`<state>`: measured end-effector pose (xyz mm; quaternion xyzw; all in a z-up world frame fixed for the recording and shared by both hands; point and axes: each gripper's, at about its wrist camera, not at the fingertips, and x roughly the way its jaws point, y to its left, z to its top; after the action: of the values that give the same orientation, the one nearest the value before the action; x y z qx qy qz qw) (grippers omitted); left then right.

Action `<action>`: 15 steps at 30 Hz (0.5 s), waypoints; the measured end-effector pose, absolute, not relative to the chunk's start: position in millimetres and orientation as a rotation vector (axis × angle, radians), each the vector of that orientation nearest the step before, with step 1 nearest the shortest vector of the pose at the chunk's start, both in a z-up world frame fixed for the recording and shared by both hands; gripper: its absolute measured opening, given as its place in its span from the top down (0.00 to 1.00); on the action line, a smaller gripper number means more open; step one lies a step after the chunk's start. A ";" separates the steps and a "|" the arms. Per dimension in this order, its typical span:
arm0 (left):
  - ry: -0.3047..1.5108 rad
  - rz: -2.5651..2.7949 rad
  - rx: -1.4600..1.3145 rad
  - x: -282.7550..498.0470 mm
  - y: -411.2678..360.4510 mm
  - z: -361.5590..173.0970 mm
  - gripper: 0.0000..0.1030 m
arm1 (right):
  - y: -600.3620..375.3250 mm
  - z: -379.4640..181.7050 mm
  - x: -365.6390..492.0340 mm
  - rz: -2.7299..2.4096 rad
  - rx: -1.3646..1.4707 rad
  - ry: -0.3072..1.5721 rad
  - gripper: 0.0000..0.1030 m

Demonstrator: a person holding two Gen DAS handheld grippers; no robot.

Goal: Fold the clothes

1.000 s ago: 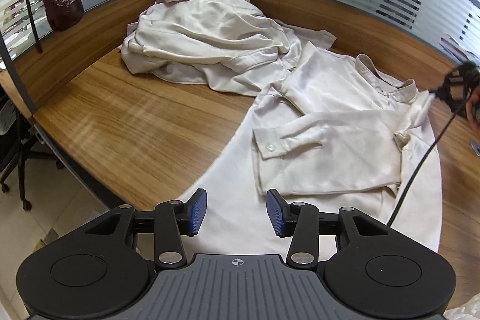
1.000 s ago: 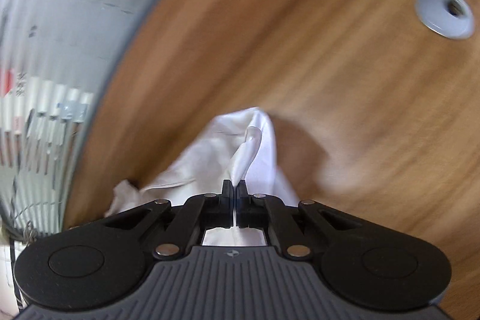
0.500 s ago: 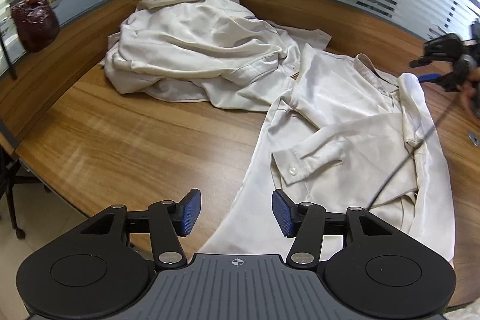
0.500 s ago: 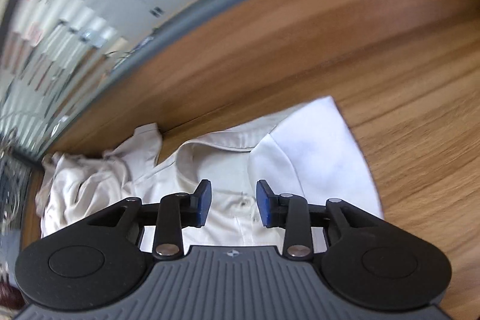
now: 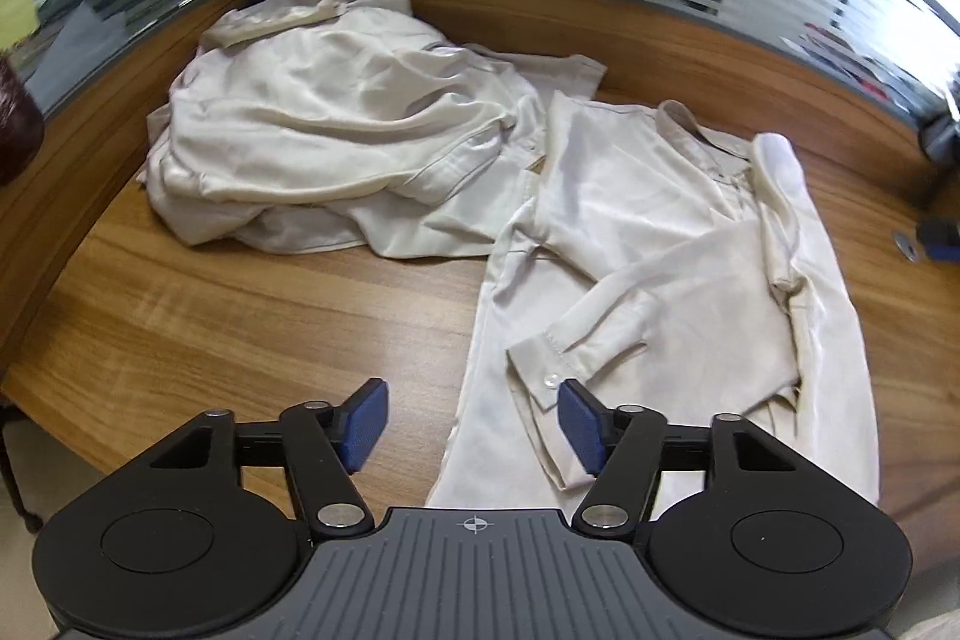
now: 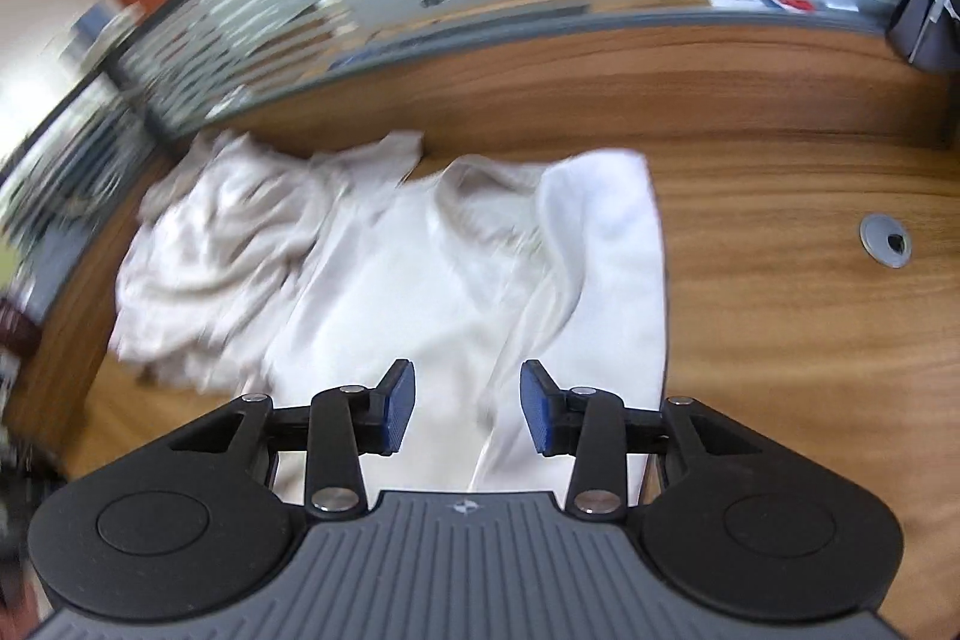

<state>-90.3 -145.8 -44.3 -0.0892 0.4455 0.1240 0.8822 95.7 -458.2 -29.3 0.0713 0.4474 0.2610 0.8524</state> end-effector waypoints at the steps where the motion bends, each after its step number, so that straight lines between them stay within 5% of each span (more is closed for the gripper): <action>1: 0.930 0.249 -0.169 -90.1 -147.1 -42.0 0.34 | -460.4 -28.3 80.8 0.565 0.144 0.945 0.57; 15: 0.905 0.149 -0.051 -60.3 -137.0 -28.7 0.26 | -466.8 -40.5 -69.4 0.601 0.117 0.949 0.57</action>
<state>-60.3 -137.0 -28.7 -0.0244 0.4367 0.0717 0.8964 -69.4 -466.8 -40.5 0.0557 0.4497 0.2849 0.8447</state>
